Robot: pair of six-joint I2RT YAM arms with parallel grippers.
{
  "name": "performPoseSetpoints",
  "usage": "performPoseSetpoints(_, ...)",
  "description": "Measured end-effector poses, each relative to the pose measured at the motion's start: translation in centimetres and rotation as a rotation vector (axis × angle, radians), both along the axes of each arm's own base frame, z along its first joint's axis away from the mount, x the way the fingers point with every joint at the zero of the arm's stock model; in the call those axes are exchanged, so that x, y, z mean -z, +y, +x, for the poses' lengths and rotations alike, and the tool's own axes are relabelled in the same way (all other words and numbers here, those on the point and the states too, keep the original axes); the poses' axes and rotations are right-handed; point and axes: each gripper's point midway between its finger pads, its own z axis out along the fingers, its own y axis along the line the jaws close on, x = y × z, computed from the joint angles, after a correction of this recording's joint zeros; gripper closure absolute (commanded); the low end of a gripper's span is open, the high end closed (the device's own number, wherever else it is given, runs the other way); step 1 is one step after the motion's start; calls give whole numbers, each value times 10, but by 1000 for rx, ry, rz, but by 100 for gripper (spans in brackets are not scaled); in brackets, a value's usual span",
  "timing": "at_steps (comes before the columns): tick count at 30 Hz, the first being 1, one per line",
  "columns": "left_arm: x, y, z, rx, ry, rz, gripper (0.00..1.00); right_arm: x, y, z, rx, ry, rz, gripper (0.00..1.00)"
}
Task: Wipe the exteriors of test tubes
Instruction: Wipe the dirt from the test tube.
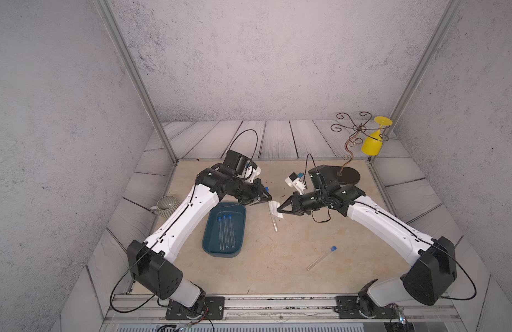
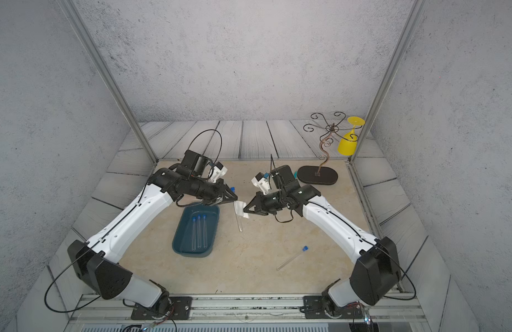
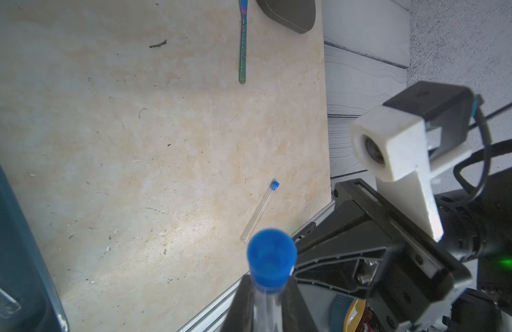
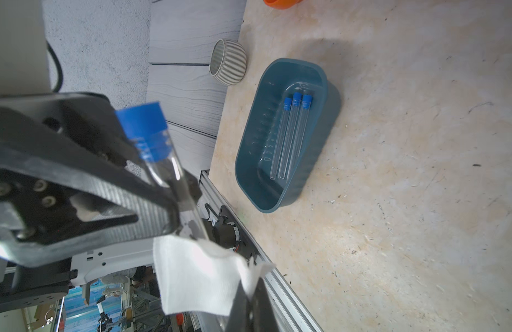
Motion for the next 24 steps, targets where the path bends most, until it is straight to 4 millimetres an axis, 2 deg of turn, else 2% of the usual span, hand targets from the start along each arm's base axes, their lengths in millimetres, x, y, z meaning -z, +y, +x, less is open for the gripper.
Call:
performPoseSetpoints(5,-4,0,-2,2,-9,-9,84,0,3,3,-2,-4,6,96)
performPoseSetpoints(12,-5,0,-1,2,-13,-12,84,3,18,8,-29,2,14,96)
performPoseSetpoints(18,-5,0,-1,2,-13,-11,83,5,22,-1,-54,7,21,96)
performPoseSetpoints(24,-4,1,0,2,-17,-6,84,12,8,-28,-66,44,18,96)
